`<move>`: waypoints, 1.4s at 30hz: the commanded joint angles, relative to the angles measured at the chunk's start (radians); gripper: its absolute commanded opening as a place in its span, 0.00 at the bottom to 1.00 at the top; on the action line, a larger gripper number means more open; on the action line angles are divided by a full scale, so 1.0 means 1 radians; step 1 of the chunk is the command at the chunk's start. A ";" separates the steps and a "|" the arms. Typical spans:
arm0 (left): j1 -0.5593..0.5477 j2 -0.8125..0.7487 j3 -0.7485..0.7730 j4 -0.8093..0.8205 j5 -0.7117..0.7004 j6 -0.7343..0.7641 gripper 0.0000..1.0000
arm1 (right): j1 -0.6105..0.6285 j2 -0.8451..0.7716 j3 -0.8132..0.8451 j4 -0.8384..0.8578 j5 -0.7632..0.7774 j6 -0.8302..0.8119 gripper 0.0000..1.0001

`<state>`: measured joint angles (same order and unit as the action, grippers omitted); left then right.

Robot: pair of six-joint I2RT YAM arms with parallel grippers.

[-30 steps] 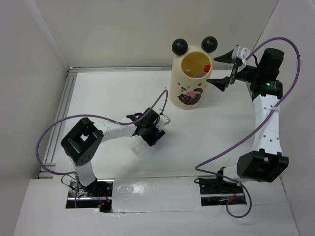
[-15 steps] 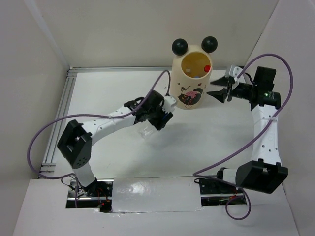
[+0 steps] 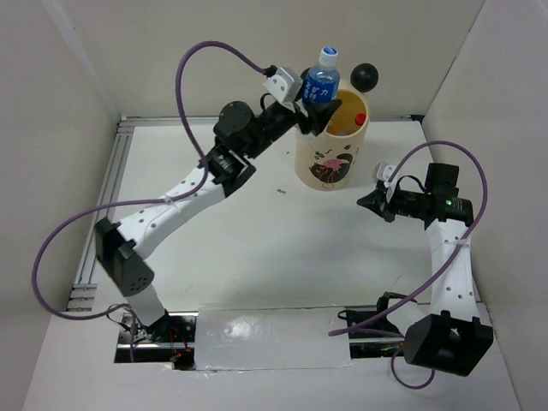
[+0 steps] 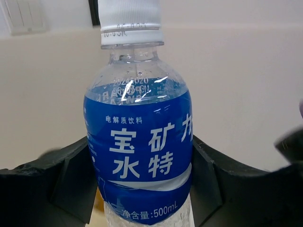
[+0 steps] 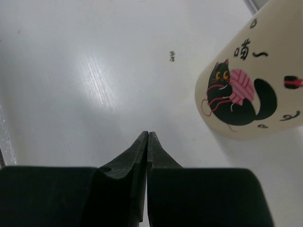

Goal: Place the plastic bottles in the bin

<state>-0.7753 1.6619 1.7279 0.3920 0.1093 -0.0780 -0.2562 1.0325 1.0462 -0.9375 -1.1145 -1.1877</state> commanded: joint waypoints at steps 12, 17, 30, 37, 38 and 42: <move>-0.085 0.620 0.544 0.576 -0.313 0.159 0.12 | -0.037 -0.051 -0.106 -0.064 0.068 -0.024 0.06; -0.076 0.684 0.628 0.535 -0.333 0.230 0.16 | -0.046 -0.051 -0.129 -0.075 0.068 -0.033 0.06; -0.047 0.812 0.654 0.478 -0.361 0.419 0.20 | -0.046 -0.022 -0.159 -0.058 0.068 0.007 0.08; -0.036 0.838 0.664 0.455 -0.343 0.394 0.61 | -0.046 -0.022 -0.179 -0.058 0.050 0.019 0.13; -0.036 0.825 0.651 0.455 -0.342 0.385 0.76 | -0.046 -0.012 -0.179 -0.049 0.050 0.019 0.16; -0.048 0.802 0.642 0.453 -0.292 0.373 1.00 | -0.055 -0.012 -0.179 -0.049 0.050 0.019 0.45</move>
<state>-0.8112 2.5183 2.3489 0.7712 -0.2272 0.2890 -0.3038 1.0218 0.8688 -0.9813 -1.0359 -1.1713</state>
